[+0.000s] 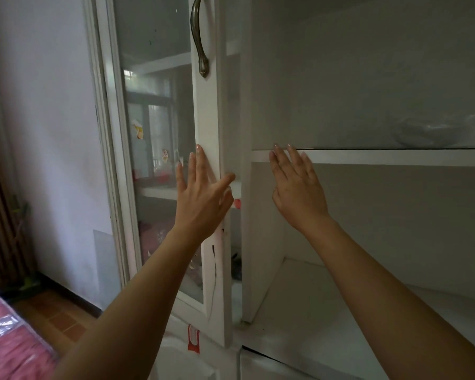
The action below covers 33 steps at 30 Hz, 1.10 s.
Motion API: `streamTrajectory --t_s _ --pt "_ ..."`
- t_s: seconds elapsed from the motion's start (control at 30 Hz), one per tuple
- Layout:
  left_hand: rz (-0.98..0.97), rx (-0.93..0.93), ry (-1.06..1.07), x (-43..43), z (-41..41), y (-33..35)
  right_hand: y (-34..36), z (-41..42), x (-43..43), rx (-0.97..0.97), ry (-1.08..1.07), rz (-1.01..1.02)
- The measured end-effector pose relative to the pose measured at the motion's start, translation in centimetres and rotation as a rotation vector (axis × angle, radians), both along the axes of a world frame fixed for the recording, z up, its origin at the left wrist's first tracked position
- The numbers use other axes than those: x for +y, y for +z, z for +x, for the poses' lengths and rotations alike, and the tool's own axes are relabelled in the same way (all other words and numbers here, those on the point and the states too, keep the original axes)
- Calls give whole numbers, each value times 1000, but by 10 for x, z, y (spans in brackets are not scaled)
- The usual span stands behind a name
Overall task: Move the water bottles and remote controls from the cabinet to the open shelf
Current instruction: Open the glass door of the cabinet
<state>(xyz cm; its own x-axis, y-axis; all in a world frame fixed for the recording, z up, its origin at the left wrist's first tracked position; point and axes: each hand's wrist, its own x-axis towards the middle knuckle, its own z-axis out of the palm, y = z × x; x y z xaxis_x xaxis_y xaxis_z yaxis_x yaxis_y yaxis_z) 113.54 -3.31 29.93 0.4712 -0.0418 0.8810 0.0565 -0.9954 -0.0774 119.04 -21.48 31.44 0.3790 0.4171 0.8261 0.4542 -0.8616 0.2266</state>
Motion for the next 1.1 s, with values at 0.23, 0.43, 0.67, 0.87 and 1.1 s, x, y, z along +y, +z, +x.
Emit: streamTrajectory --t_s 0.23,0.43,0.67,0.87,1.1 --pt "37 43 68 0 -14 4 2 -8 -1 54 27 15" --pt "-22 23 63 -8 -24 5 2 -14 -4 115 31 9" --pt "-74 -74 -3 3 -48 -2 1 -23 -6 166 57 42" --pt "-56 -239 -72 7 -68 -15 -15 -42 18 249 169 95" --pt "-36 -270 -60 13 -79 -22 -51 -56 44 360 229 66"
